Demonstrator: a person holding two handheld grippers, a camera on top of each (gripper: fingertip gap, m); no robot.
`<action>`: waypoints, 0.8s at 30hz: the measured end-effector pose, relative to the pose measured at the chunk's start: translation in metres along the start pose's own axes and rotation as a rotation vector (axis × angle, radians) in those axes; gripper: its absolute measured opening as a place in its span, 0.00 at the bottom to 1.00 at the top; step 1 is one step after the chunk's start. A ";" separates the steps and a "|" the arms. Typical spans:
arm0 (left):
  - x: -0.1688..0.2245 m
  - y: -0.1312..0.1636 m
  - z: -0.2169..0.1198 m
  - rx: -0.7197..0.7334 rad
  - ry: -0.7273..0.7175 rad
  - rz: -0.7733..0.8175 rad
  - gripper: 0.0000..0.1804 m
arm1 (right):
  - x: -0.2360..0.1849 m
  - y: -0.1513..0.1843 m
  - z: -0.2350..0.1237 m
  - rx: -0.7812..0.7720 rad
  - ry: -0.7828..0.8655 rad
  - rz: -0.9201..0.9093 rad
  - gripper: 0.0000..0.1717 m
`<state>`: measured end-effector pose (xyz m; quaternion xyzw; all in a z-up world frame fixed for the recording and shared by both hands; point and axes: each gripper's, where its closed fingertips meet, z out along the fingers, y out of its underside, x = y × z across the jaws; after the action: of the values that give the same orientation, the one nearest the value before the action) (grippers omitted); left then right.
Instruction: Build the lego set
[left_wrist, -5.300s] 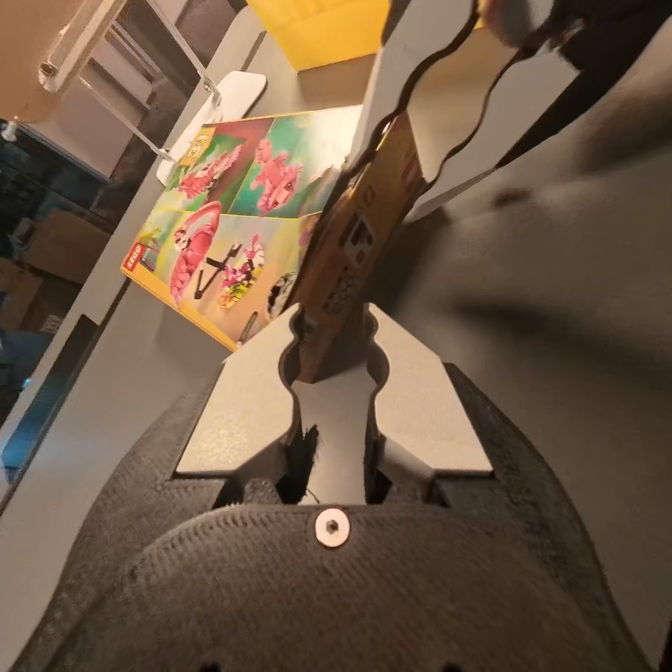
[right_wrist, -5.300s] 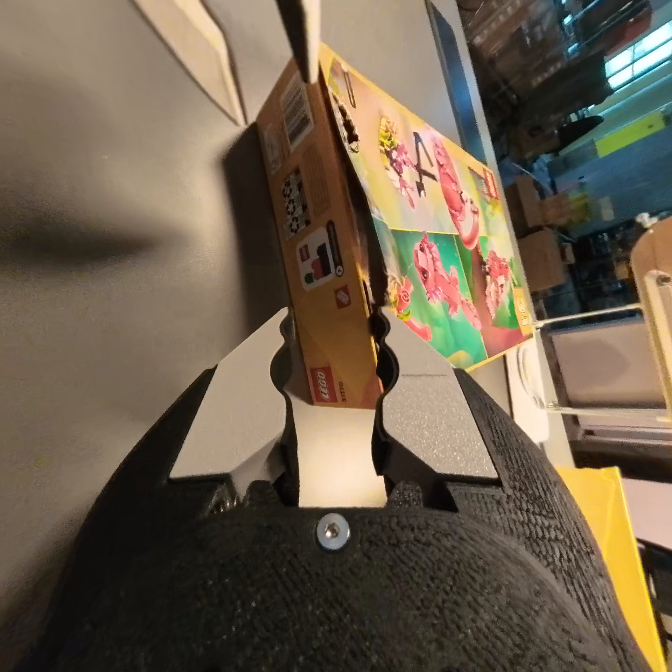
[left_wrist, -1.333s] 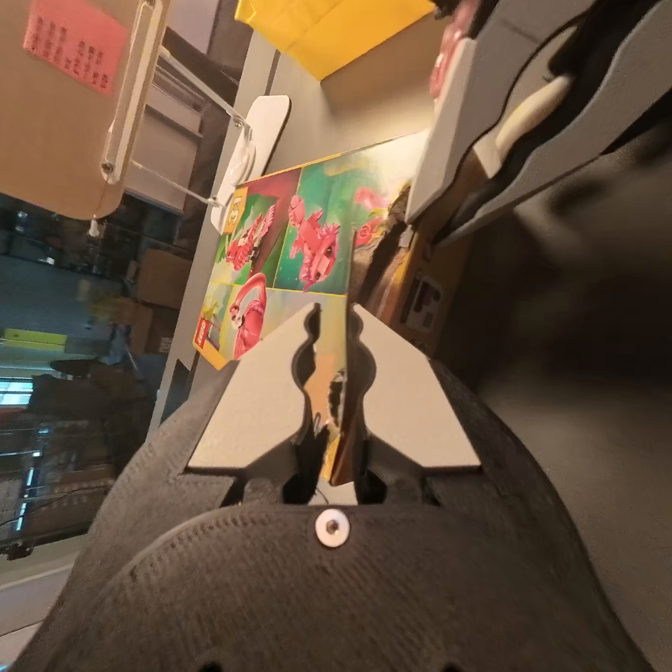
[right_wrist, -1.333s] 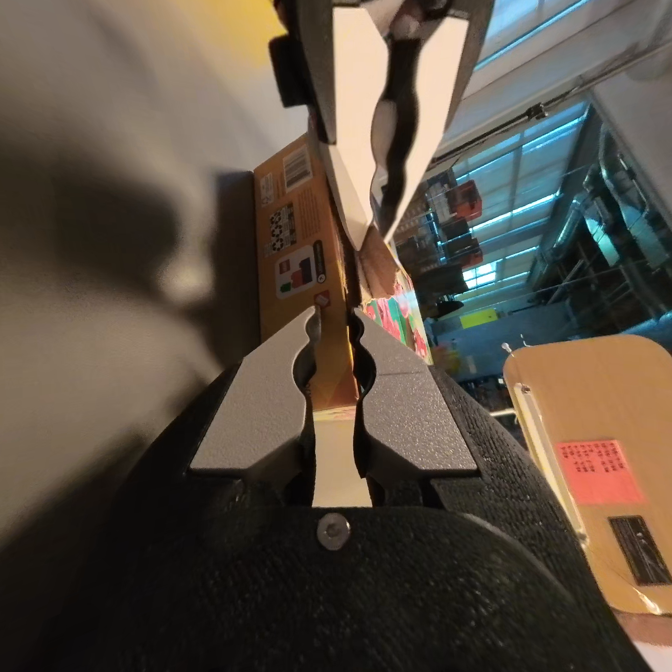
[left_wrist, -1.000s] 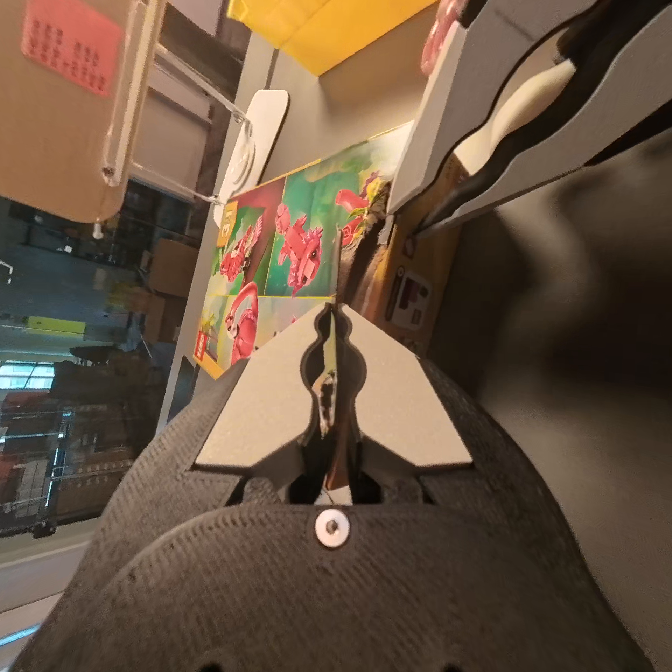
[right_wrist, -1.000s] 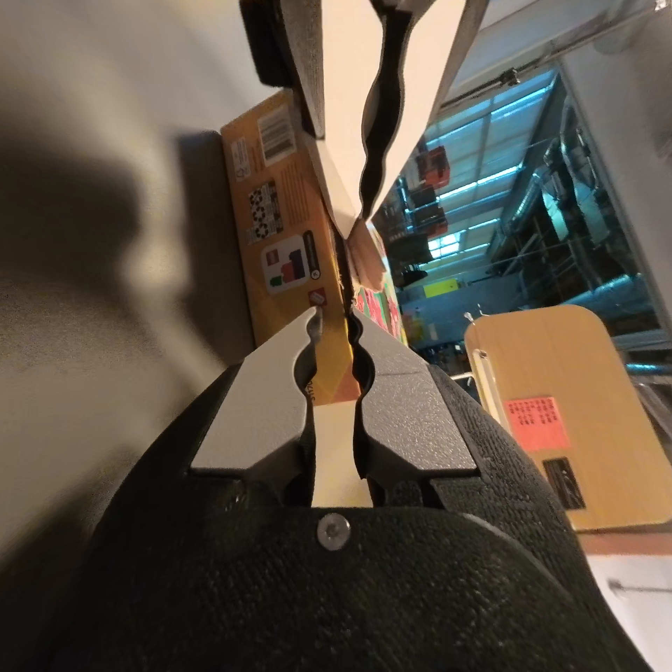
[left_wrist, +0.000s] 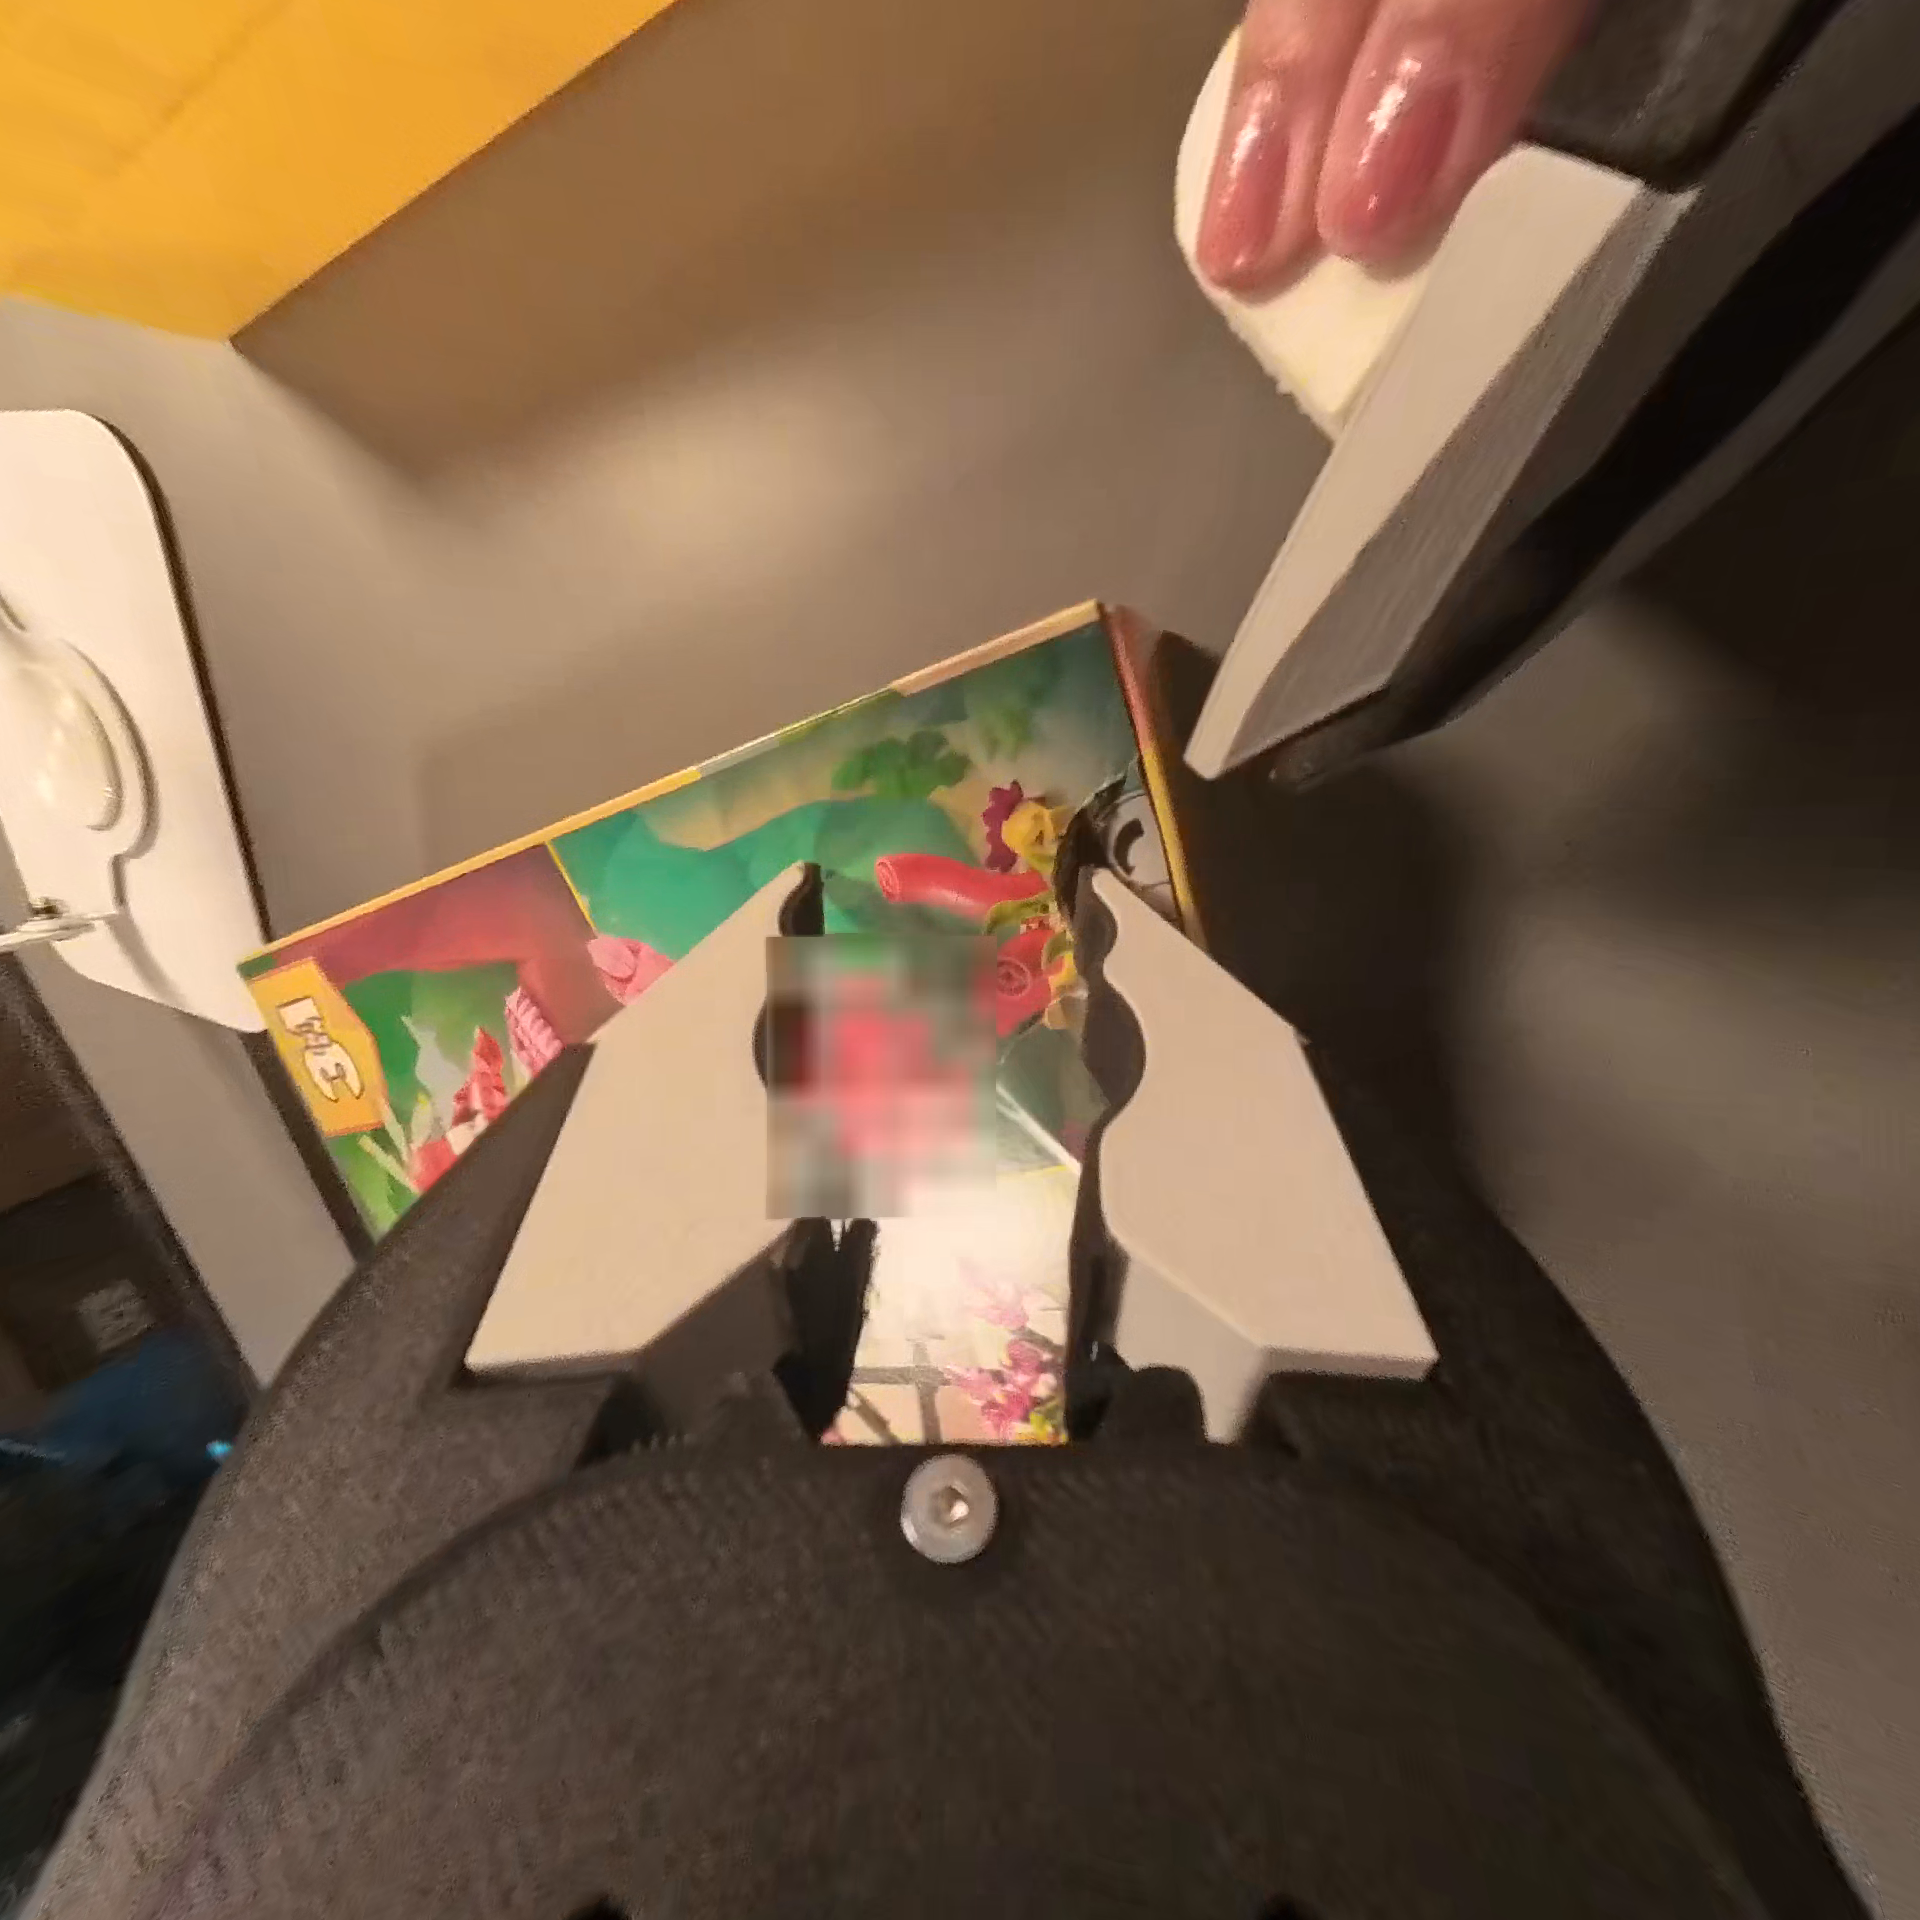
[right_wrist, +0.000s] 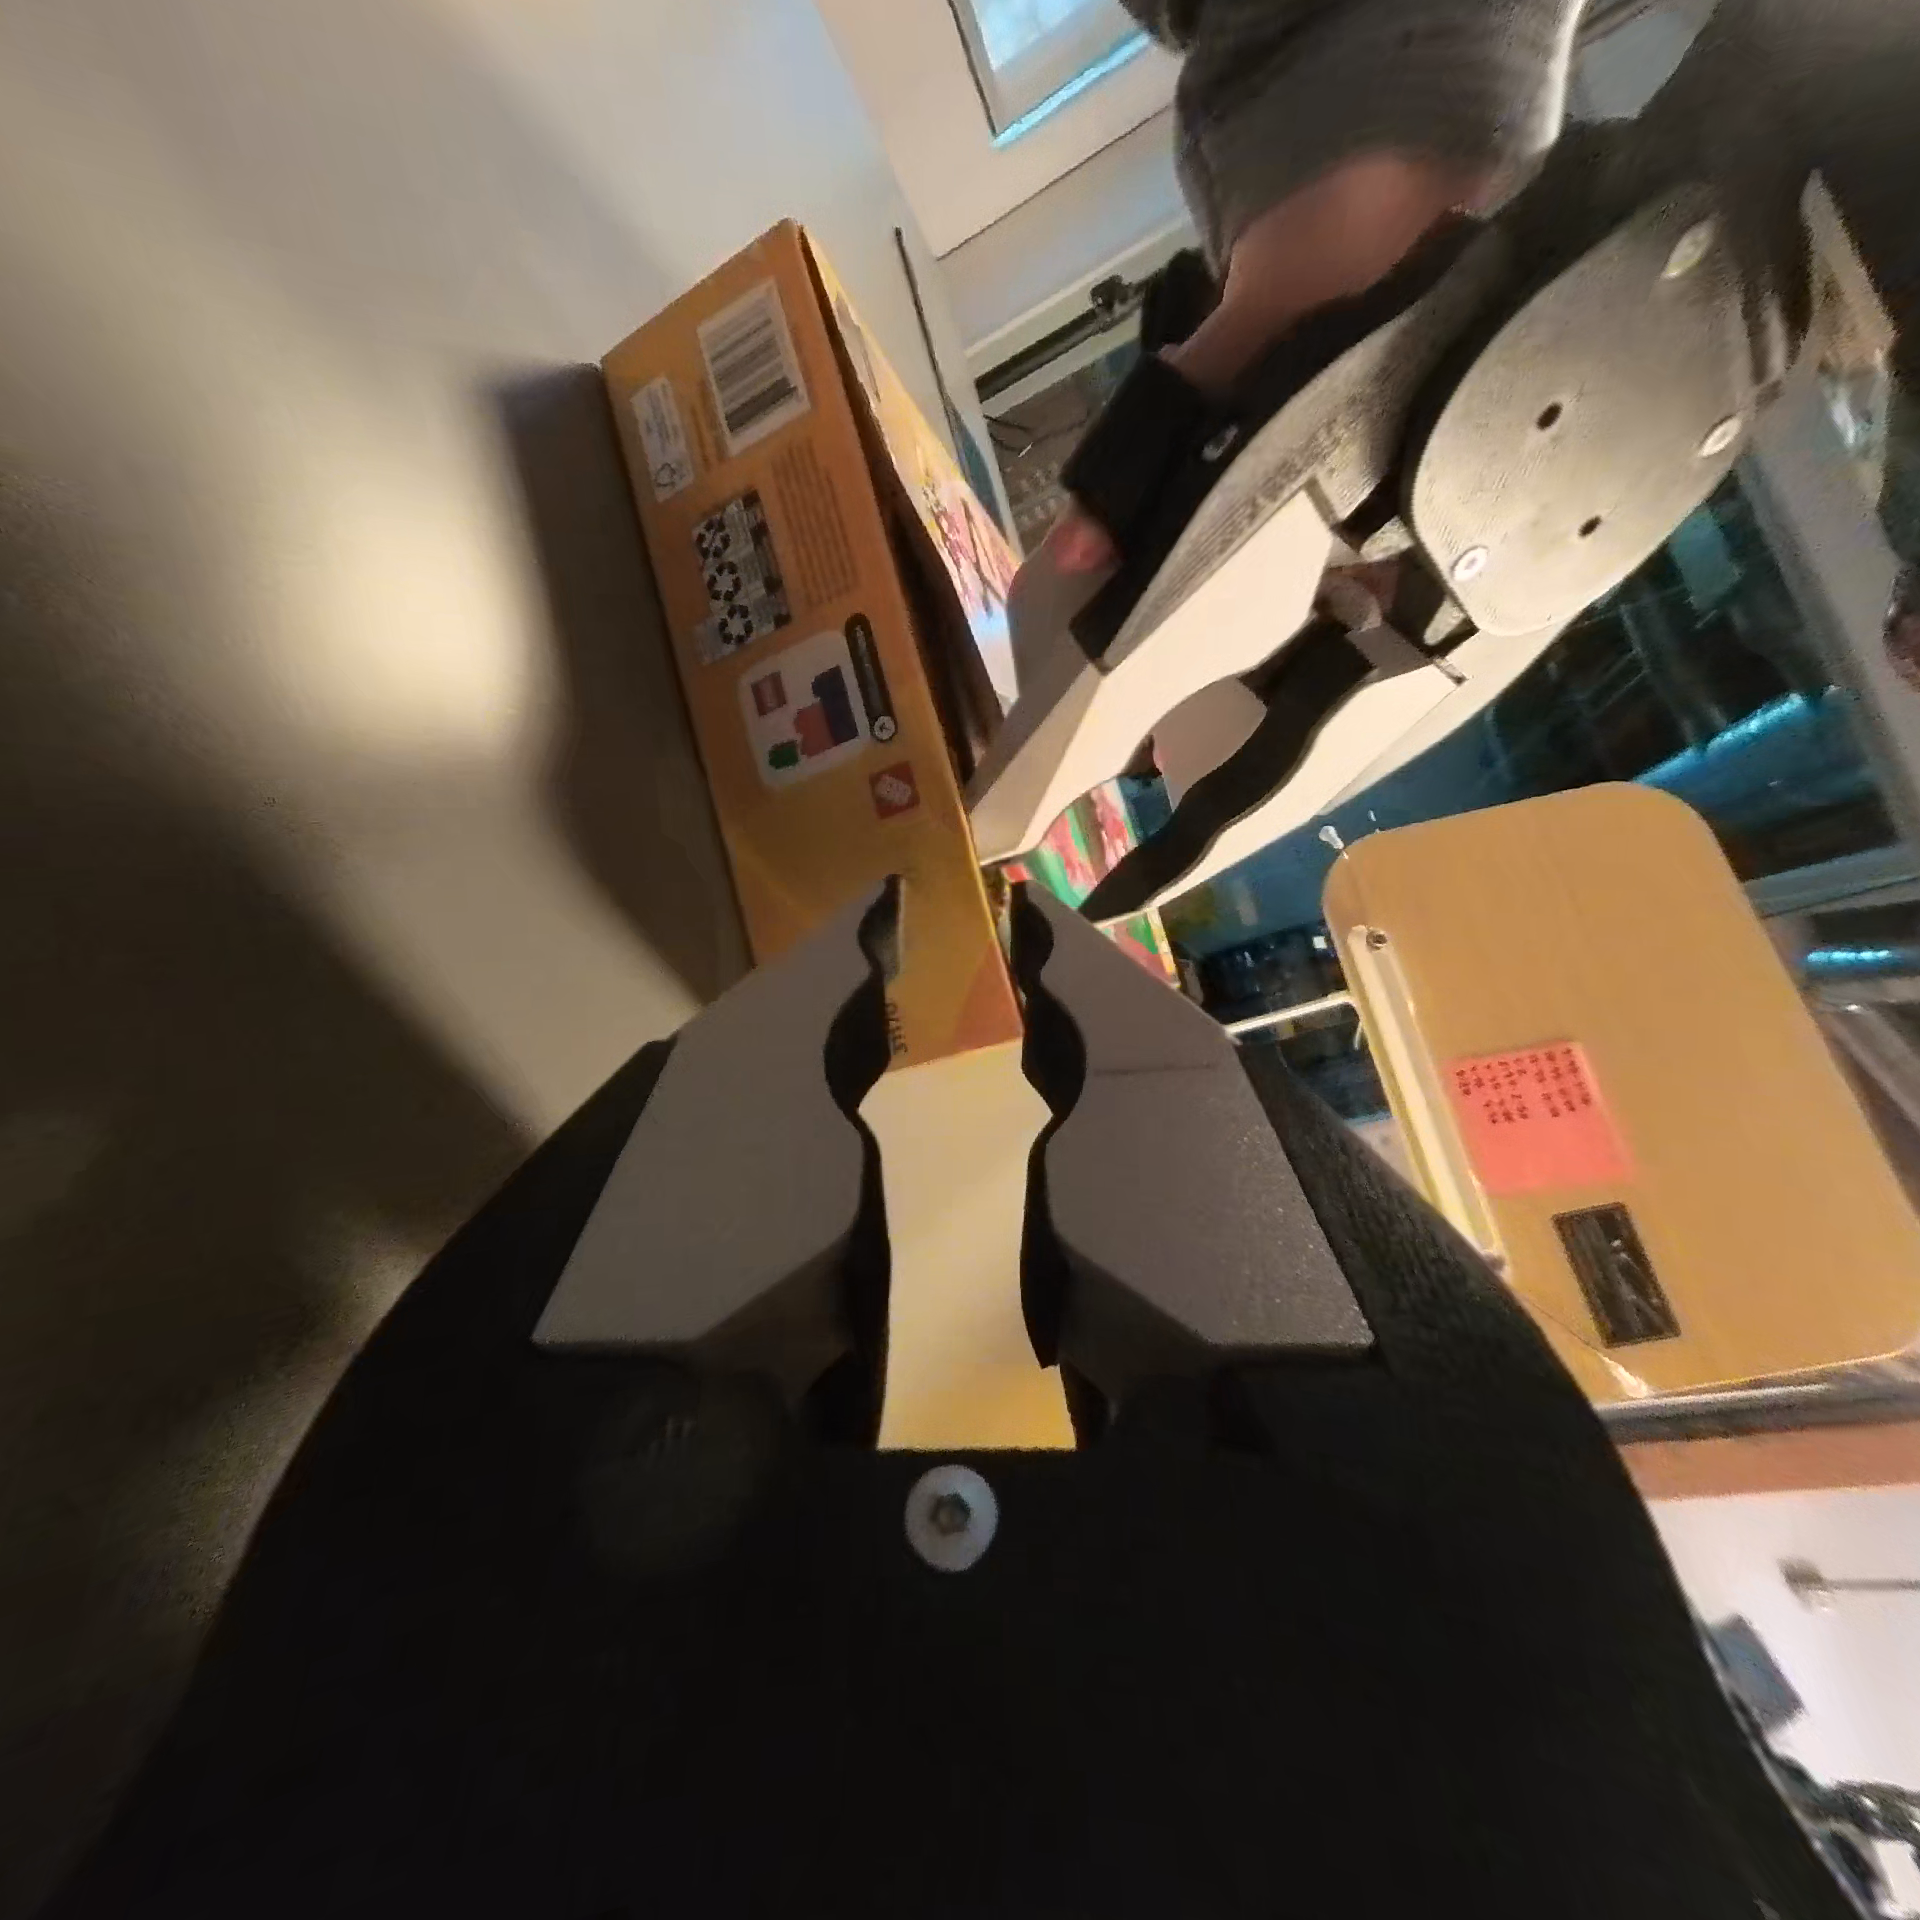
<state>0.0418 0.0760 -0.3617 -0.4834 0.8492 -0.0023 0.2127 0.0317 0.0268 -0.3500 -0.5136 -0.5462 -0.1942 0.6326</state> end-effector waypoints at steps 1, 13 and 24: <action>0.000 0.000 0.001 -0.006 -0.014 0.006 0.26 | 0.000 -0.001 0.000 0.004 -0.003 0.002 0.11; -0.008 -0.009 0.010 0.117 -0.131 -0.055 0.24 | -0.008 0.004 0.009 -0.024 -0.064 0.092 0.23; -0.017 -0.019 0.005 0.148 -0.371 0.127 0.07 | -0.001 0.024 0.018 -0.157 -0.023 0.084 0.21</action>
<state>0.0664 0.0811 -0.3559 -0.4041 0.8217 0.0379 0.4000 0.0417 0.0515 -0.3633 -0.5861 -0.5144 -0.2038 0.5919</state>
